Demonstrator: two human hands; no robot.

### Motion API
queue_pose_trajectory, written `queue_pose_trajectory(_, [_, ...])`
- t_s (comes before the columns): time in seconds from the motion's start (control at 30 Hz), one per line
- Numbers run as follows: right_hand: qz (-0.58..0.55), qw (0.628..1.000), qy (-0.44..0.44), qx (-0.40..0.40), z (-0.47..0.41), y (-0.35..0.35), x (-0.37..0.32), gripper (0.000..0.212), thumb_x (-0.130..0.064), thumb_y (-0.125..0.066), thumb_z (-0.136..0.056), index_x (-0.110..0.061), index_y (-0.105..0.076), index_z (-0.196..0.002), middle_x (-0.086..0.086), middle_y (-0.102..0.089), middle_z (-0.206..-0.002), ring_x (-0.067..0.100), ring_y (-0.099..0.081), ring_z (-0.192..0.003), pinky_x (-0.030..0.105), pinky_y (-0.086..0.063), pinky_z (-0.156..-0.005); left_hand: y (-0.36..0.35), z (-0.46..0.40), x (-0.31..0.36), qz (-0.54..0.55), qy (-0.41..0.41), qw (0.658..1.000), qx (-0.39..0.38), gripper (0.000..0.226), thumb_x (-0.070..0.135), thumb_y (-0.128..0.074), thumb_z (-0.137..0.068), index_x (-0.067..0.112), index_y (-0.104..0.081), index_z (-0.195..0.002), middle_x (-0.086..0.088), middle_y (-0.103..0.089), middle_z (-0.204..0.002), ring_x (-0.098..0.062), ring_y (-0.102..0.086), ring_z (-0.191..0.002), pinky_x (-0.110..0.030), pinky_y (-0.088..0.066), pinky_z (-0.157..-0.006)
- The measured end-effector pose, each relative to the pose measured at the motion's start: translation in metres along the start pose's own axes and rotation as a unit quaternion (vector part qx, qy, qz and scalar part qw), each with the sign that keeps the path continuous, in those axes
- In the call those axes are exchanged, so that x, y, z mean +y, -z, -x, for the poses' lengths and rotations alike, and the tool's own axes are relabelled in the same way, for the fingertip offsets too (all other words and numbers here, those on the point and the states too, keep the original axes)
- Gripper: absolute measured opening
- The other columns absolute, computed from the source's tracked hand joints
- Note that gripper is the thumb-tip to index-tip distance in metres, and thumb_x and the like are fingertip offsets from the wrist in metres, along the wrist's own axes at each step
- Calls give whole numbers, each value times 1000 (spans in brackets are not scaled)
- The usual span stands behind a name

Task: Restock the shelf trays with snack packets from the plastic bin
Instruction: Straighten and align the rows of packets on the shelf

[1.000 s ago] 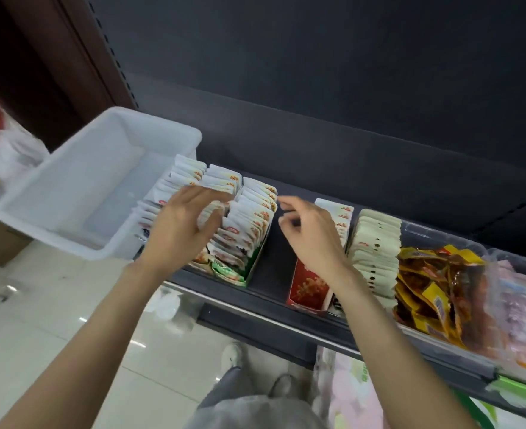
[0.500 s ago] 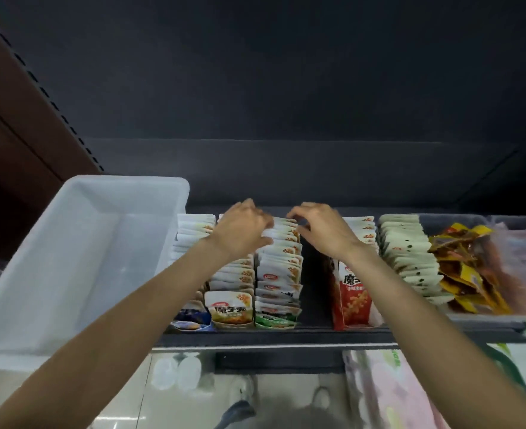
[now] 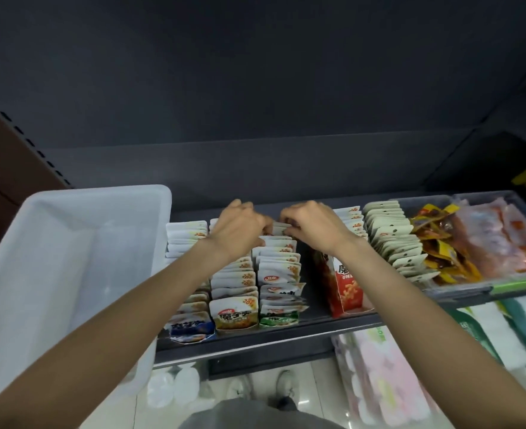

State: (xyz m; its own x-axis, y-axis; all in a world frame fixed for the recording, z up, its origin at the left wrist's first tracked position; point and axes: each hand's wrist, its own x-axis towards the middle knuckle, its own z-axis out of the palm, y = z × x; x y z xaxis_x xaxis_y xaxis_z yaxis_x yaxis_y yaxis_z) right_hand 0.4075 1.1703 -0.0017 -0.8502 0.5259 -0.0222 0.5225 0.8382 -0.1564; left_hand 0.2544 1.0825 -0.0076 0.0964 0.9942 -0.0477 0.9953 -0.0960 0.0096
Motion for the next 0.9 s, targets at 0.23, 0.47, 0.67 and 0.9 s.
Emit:
queue_pose_trajectory(0.23, [2, 991, 60, 121, 12, -9, 15, 11, -14, -57, -92, -9, -66, -97, 3, -62, -102, 25, -53, -97, 40, -51, -71, -14, 16, 13, 70, -13, 977, 202, 12, 17, -78, -74, 19, -72, -85, 2, -68, -74, -23, -63, -71, -33, -48, -67])
queue_pose_trajectory(0.47, [-239, 967, -50, 73, 16, -26, 22, 15, -17, -48, -98, -14, -58, -109, -4, -65, -92, 15, -60, -83, 31, -47, -74, -17, 10, 14, 79, 46, 975, 202, 12, 22, -70, -82, 21, -70, -93, 4, -69, -89, -22, -58, -91, -34, -45, -73])
queue_pose_trajectory(0.67, [-425, 863, -186, 201, 66, -30, 6, 18, -14, -53, -95, -20, -58, -111, -6, -66, -95, 13, -65, -91, 34, -53, -85, -10, 15, 18, 178, 76, 956, 219, 23, 21, -67, -84, 21, -65, -107, 2, -62, -105, -19, -55, -98, -34, -44, -86])
queue_pose_trajectory(0.9, [-421, 878, -204, 105, 89, -49, -16, 33, -13, -59, -92, -11, -57, -125, 2, -63, -105, 6, -57, -89, -1, -38, -73, -10, 41, 18, 87, 54, 988, 112, 31, 29, -64, -86, 23, -62, -116, 3, -62, -118, -19, -52, -112, -35, -35, -96])
